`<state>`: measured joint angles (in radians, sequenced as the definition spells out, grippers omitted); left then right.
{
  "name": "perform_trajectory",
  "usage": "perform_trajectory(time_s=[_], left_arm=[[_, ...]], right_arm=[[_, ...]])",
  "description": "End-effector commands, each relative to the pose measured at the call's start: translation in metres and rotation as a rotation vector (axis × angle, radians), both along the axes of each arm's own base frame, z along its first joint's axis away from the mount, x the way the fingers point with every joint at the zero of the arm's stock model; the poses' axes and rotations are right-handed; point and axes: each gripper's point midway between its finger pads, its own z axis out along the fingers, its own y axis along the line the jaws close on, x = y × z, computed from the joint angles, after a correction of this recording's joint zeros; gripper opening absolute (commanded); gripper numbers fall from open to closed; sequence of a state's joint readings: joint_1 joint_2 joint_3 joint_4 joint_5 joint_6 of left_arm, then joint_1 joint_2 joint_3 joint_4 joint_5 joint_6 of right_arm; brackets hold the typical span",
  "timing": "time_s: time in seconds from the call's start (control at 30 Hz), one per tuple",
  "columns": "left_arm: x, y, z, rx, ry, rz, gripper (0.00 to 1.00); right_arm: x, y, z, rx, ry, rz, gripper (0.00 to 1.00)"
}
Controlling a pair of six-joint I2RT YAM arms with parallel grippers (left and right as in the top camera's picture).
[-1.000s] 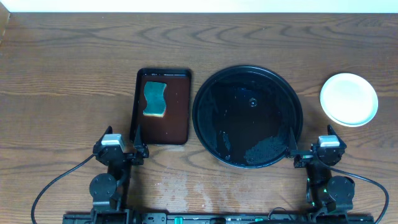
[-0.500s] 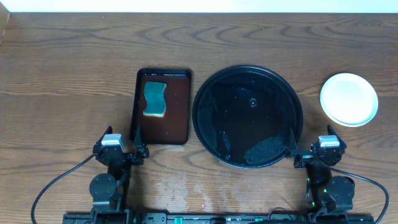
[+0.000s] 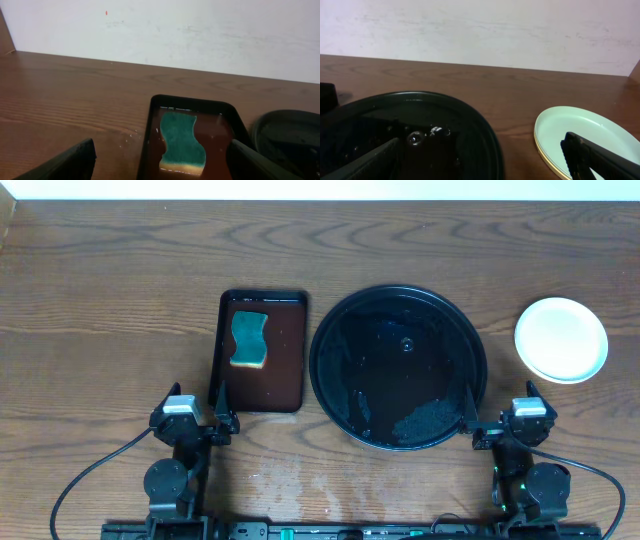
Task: Clean dirty plates on tray and stack at the side
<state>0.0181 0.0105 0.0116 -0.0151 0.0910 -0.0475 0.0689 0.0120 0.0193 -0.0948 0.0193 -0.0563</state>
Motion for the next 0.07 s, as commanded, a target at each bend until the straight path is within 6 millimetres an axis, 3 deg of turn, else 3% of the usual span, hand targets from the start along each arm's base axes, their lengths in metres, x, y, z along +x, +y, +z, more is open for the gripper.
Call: perform_trajectory(time_s=[0.0,0.03], left_arm=[[-0.0015,-0.006,-0.013,0.008,0.045,-0.038,0.84],[-0.0015,-0.006,-0.013,0.008,0.045,-0.038,0.84]], right_arm=[[-0.0004,0.0011,0.0,-0.009,-0.002,0.003,0.99],[-0.0004,0.0011,0.0,-0.009,-0.002,0.003,0.99]])
